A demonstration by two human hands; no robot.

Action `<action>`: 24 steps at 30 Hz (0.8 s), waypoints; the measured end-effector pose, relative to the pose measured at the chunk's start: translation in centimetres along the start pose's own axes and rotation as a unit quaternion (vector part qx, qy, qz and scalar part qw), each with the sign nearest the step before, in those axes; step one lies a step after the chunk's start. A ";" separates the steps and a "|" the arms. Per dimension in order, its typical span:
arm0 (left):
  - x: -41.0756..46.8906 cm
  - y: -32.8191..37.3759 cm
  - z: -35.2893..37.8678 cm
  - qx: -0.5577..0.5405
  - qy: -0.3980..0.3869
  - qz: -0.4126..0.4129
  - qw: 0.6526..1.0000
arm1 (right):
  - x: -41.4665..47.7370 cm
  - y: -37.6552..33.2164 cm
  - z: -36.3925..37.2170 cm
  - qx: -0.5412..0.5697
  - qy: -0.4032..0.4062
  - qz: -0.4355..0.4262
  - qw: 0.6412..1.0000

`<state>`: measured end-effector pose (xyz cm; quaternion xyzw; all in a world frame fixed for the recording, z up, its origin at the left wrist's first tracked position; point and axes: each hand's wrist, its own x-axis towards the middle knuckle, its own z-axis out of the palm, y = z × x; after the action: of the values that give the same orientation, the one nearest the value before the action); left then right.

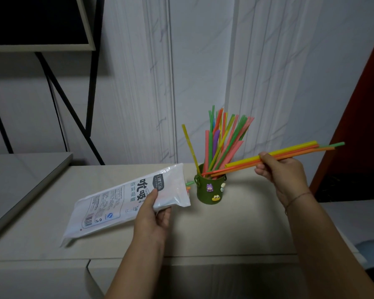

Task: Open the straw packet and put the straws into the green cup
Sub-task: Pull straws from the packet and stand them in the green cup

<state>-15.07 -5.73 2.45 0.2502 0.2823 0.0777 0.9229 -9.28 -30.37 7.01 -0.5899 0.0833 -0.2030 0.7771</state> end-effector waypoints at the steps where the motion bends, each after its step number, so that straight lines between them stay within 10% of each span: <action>1: 0.0 0.0 0.0 0.000 -0.001 0.000 1.000 | 0.0 0.1 0.2 -0.012 -0.003 -0.005 1.000; 24: 0.0 -0.6 0.0 0.034 0.000 -0.009 0.999 | -0.2 4.5 5.5 -0.328 -0.144 -0.017 0.933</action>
<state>-15.03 -6.26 2.17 0.2790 0.2871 0.0593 0.9145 -6.48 -24.42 4.27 -0.8363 0.0222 -0.0907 0.5403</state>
